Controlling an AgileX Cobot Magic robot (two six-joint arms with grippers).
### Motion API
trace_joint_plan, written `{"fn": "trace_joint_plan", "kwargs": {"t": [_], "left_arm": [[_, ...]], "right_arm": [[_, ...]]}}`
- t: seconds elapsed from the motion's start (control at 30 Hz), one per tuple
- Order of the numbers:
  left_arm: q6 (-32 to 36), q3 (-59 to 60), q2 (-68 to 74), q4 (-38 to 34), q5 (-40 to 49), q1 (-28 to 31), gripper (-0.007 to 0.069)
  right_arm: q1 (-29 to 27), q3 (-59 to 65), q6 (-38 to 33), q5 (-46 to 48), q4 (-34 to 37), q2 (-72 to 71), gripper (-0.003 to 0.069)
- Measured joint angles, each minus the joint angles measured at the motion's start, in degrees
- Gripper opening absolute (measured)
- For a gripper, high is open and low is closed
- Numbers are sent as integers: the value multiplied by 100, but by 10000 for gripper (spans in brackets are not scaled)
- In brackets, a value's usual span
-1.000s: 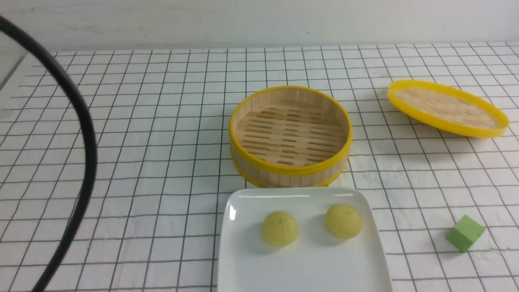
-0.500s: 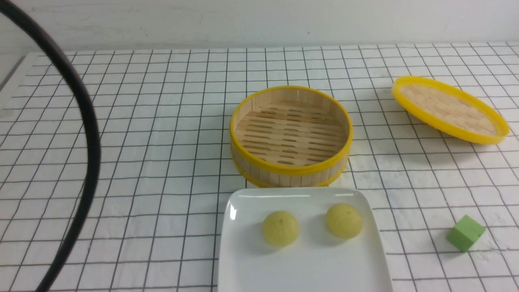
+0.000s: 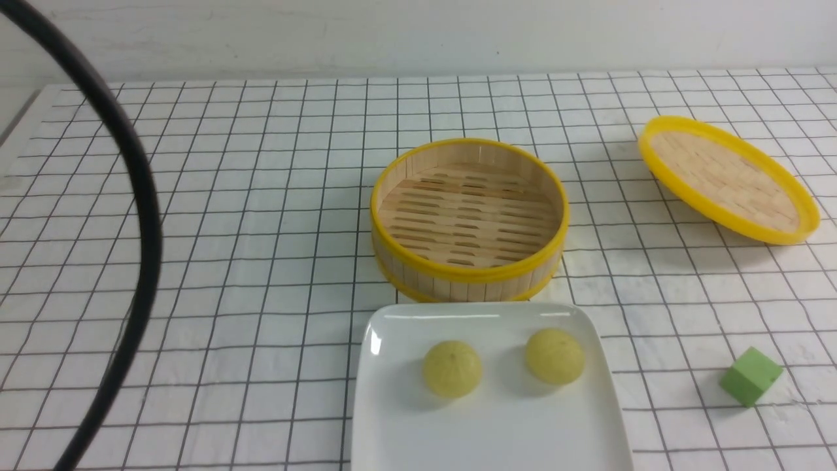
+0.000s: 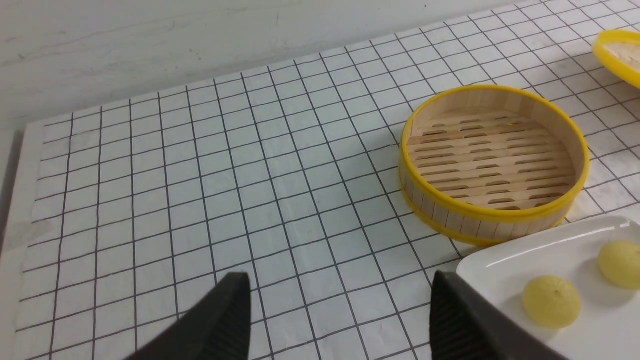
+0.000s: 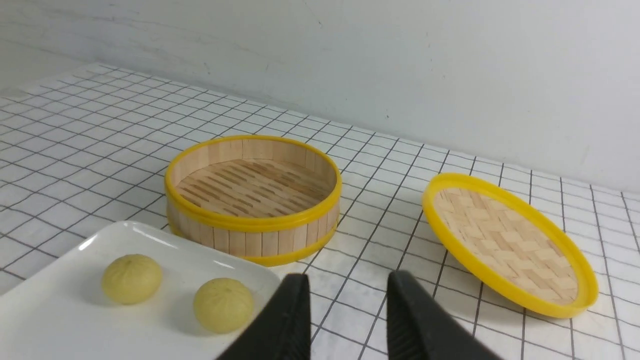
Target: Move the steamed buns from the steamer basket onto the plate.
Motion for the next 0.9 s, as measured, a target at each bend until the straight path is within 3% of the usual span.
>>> {"fn": "trace_joint_plan", "kwargs": {"t": [0.73, 0.9], "left_arm": [[0, 0, 0, -14, -222, 0, 482], [0, 0, 6, -484, -453, 0, 482]], "right_arm": [[0, 0, -62, 149, 125, 0, 240], [0, 0, -62, 149, 143, 0, 240]]}}
